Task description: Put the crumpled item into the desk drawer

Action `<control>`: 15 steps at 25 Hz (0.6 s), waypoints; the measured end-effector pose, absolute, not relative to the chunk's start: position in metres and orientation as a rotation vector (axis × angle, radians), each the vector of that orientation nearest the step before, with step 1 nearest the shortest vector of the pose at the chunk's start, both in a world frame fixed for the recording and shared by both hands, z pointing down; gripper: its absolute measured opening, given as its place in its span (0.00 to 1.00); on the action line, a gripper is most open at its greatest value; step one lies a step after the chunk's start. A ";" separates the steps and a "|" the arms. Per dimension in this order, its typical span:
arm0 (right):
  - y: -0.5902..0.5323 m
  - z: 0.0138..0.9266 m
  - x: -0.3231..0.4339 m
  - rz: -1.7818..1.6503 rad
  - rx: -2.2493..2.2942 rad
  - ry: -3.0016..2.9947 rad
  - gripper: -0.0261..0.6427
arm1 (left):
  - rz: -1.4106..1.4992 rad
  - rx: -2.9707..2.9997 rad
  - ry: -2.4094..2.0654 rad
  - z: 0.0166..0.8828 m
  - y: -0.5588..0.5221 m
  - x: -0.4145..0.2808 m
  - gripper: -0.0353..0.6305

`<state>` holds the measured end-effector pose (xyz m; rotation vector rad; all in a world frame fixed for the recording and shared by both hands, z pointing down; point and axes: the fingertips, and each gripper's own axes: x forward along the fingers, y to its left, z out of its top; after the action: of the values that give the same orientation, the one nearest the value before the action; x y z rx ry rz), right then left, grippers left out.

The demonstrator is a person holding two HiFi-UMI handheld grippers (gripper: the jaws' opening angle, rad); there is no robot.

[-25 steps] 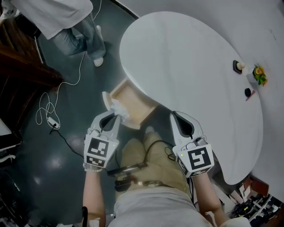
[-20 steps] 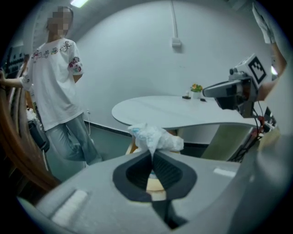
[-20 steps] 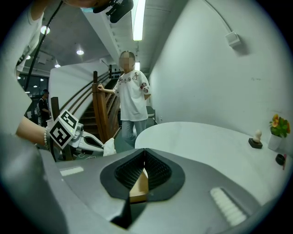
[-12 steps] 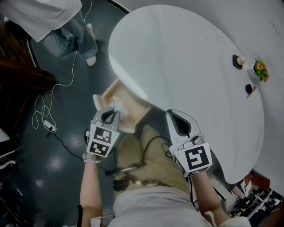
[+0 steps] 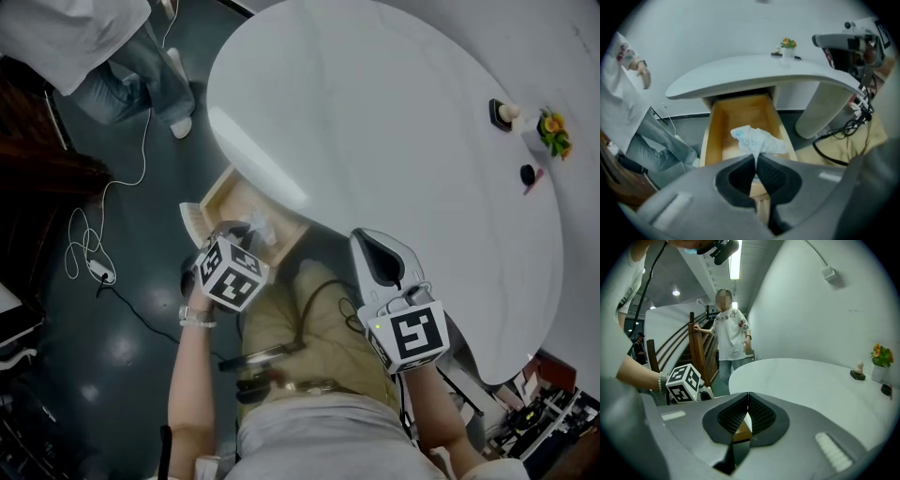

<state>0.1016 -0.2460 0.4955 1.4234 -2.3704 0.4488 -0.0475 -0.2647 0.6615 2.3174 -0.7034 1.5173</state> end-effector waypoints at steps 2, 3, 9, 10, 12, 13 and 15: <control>-0.246 0.499 0.106 0.450 1.434 -2.369 0.05 | 1.616 2.277 -0.669 0.670 -0.264 -0.047 0.05; -0.245 0.500 0.108 0.451 1.440 -2.368 0.05 | 1.647 2.263 -0.650 0.673 -0.263 -0.047 0.05; -0.239 0.500 0.111 0.452 1.450 -2.370 0.05 | 1.675 2.251 -0.644 0.675 -0.259 -0.047 0.10; -0.238 0.499 0.112 0.452 1.453 -2.370 0.05 | 1.681 2.254 -0.639 0.675 -0.258 -0.046 0.12; -0.236 0.498 0.114 0.450 1.459 -2.370 0.05 | 1.688 2.260 -0.633 0.675 -0.256 -0.045 0.14; -0.236 0.497 0.115 0.448 1.461 -2.371 0.05 | 1.683 2.263 -0.636 0.675 -0.256 -0.045 0.16; -0.234 0.495 0.115 0.443 1.461 -2.373 0.05 | 1.656 2.281 -0.657 0.671 -0.257 -0.044 0.16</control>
<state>0.1147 -0.2344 0.4954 1.4608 -2.3731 0.4432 -0.0442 -0.2571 0.6714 2.2806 -0.6566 1.6562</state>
